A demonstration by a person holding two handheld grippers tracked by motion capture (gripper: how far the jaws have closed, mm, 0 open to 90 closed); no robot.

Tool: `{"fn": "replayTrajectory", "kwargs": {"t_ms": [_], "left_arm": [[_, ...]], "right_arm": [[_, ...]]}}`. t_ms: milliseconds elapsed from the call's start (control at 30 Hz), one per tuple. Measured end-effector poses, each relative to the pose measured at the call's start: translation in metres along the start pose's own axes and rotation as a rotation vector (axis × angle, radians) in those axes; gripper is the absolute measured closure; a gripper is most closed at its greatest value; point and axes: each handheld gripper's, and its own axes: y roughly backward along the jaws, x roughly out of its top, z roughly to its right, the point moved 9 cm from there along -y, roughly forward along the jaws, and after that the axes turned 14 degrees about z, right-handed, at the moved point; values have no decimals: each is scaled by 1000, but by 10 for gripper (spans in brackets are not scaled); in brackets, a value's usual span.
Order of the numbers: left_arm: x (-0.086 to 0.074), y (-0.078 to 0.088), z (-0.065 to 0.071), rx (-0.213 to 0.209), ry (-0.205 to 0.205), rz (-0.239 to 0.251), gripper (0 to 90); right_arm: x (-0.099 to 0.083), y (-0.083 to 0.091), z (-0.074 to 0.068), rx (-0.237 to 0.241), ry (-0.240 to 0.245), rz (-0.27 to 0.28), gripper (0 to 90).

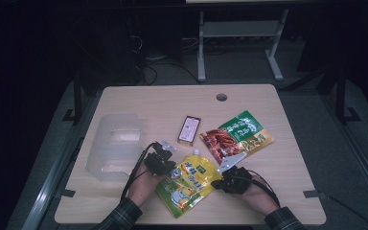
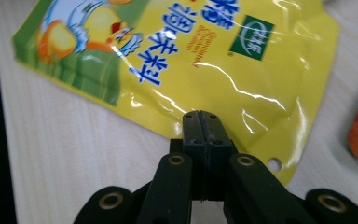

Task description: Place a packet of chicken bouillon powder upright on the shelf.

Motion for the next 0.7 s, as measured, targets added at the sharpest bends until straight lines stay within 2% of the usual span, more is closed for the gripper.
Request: {"fn": "replayTrajectory", "kwargs": {"t_ms": [267,333,367,433,467,500,567,600,633,700], "left_arm": [[-9,9,10,-61,36,11,895],[-13,13,11,-81,52,26,894],[-13,15,10,-82,61,38,891],[-10,21,10,-90,88,80,832],[-10,21,10,-90,88,80,797],[-4,28,11,-106,112,127,757],[3,32,17,-115,112,162,656],[3,32,17,-115,112,162,591],[5,30,22,-132,113,173,549],[5,28,23,-136,109,168,502]], "right_arm": [[8,-4,20,-52,-3,6,898],[10,-5,22,-51,-28,21,898],[9,-5,24,-56,-18,19,898],[11,-3,23,-53,-34,34,898],[12,-1,24,-55,-29,45,891],[12,1,24,-55,-36,51,865],[12,5,23,-55,-51,63,805],[12,5,23,-55,-51,63,805],[10,7,24,-63,-57,66,719],[9,11,23,-65,-70,81,659]]}}
